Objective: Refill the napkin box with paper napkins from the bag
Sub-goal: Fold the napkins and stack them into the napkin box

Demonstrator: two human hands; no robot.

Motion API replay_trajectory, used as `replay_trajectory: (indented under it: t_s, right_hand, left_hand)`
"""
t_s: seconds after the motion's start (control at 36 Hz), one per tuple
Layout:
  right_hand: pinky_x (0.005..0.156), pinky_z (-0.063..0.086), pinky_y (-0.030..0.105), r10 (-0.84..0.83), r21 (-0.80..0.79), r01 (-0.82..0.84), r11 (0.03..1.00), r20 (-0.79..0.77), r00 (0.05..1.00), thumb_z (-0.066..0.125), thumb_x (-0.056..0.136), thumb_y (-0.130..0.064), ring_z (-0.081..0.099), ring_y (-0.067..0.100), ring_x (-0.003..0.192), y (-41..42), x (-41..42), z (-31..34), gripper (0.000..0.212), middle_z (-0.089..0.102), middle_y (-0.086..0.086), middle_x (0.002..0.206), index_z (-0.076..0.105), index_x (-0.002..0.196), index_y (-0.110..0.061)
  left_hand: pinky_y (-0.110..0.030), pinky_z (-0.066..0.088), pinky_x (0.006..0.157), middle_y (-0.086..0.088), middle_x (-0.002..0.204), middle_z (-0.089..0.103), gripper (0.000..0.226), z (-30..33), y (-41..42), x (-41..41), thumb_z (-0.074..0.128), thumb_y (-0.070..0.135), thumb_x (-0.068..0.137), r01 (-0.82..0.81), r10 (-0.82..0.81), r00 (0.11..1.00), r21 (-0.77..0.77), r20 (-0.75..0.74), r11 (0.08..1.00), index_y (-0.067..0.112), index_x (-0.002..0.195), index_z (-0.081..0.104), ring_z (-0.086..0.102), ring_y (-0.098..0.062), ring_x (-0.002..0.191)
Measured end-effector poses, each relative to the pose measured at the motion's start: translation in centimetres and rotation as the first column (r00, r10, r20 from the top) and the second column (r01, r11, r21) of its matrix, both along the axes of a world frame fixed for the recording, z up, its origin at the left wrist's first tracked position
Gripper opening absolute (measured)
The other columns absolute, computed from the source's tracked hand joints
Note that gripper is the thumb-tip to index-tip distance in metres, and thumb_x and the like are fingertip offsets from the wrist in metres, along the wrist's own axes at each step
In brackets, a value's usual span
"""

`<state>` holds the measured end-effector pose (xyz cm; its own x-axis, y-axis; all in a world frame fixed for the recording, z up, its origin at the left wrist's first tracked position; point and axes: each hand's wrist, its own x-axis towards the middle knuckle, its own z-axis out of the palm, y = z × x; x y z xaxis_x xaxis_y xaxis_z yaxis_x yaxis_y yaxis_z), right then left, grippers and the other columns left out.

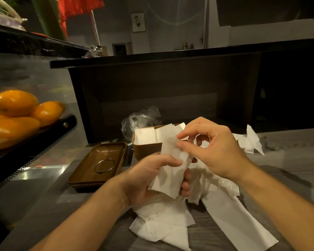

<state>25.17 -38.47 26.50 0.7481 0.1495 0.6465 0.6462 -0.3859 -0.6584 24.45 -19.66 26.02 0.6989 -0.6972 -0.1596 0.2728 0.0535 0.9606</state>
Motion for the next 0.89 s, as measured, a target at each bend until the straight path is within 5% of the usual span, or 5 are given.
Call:
replay_trajectory:
  t_s: [0.33, 0.47, 0.64, 0.72, 0.89]
  right_hand:
    - [0.077, 0.053, 0.013, 0.028, -0.015, -0.028, 0.999, -0.022, 0.999, 0.081, 0.082, -0.021, 0.061, 0.002, 0.098, 0.4, 0.3, -0.1, 0.015, 0.062, -0.022, 0.098, 0.075, 0.082, -0.034]
    - [0.067, 0.053, 0.011, 0.064, -0.048, -0.073, 0.996, -0.165, 0.984, 0.077, 0.086, -0.029, 0.062, -0.003, 0.095, 0.4, 0.4, -0.3, 0.024, 0.064, -0.021, 0.099, 0.066, 0.104, -0.042]
    - [0.078, 0.055, 0.021, 0.05, -0.066, -0.06, 0.996, -0.145, 0.988, 0.077, 0.087, -0.028, 0.065, 0.005, 0.092, 0.0, 0.8, -0.4, 0.008, 0.068, -0.015, 0.093, 0.073, 0.095, -0.029]
    - [0.076, 0.053, 0.015, 0.068, -0.03, -0.073, 0.997, -0.148, 0.987, 0.078, 0.086, -0.024, 0.065, 0.001, 0.092, -0.3, 0.8, 0.1, 0.022, 0.067, -0.013, 0.1, 0.071, 0.105, -0.032]
    - [0.09, 0.053, 0.025, 0.029, -0.389, -0.177, 0.904, -0.358, 0.933, 0.079, 0.087, -0.025, 0.058, -0.006, 0.101, -2.9, 0.1, 0.4, 0.016, 0.064, -0.025, 0.101, 0.076, 0.089, -0.04]
  left_hand:
    - [-0.037, 0.057, 0.081, -0.014, 0.098, 0.067, 0.038, 0.0, 0.0, 0.0, 0.056, 0.029, 0.085, 0.116, -0.115, 0.992, 0.027, -0.047, 0.993, 0.009, 0.116, 0.065, 0.067, -0.024, 0.087]
    - [-0.042, 0.055, 0.084, -0.015, 0.093, 0.065, 0.027, -0.2, 0.2, 0.3, 0.058, 0.017, 0.088, 0.074, -0.074, 0.997, 0.077, 0.0, 0.994, 0.01, 0.113, 0.066, 0.066, -0.024, 0.082]
    - [-0.046, 0.053, 0.098, -0.005, 0.105, 0.073, 0.042, -0.3, -0.2, 0.7, 0.069, 0.033, 0.082, -0.162, 0.127, 0.964, 0.138, 0.235, 0.977, 0.027, 0.124, 0.064, 0.069, -0.024, 0.104]
    - [-0.044, 0.056, 0.09, -0.007, 0.095, 0.069, 0.024, -0.1, -0.8, 0.6, 0.065, 0.027, 0.094, -0.29, 0.262, 0.925, 0.065, 0.275, 0.955, 0.018, 0.117, 0.067, 0.066, -0.022, 0.091]
    - [-0.031, 0.056, 0.073, -0.009, 0.093, 0.061, 0.012, -0.8, -0.2, 2.0, 0.058, 0.018, 0.099, -0.617, 0.549, 0.732, 0.052, 0.404, 0.785, 0.023, 0.106, 0.066, 0.059, -0.016, 0.079]
